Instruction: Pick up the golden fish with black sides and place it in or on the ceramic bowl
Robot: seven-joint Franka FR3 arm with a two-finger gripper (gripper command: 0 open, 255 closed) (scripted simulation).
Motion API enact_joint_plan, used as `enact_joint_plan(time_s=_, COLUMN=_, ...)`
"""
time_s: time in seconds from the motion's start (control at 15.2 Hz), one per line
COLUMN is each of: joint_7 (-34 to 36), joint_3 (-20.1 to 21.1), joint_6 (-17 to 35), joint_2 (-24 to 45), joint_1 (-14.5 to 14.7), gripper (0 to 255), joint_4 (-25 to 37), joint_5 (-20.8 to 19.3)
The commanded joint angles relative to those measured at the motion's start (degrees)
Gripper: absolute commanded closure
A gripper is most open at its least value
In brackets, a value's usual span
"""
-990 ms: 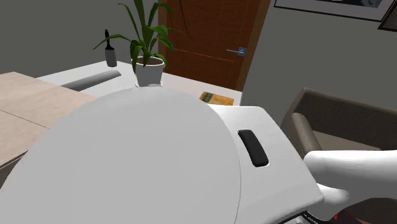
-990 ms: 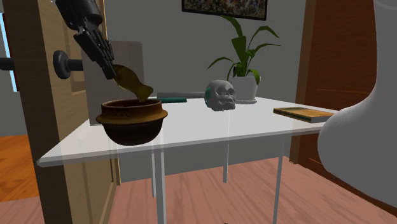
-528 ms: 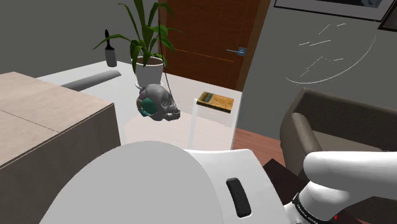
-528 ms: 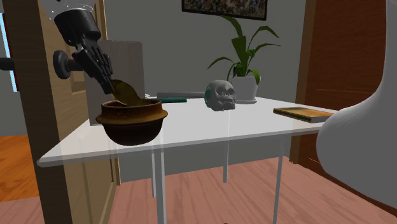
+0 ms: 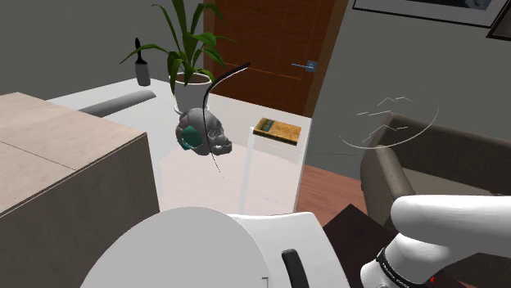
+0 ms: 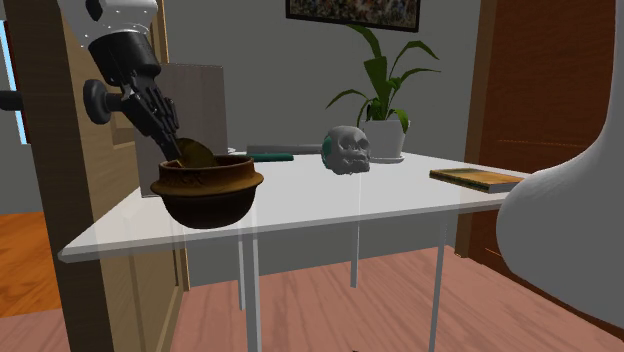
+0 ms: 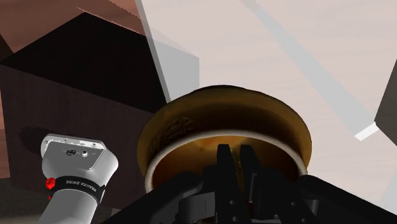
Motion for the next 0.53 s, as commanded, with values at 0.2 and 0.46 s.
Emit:
enact_joint_plan(time_s=0.2, joint_7=0.0, joint_3=0.0, joint_6=0.0, joint_2=0.0, joint_1=0.0, gripper=0, joint_4=0.0, joint_5=0.0)
enact_joint_plan(time_s=0.46, joint_7=0.0, joint_3=0.0, joint_6=0.0, joint_2=0.0, joint_1=0.0, gripper=0, joint_4=0.0, joint_5=0.0)
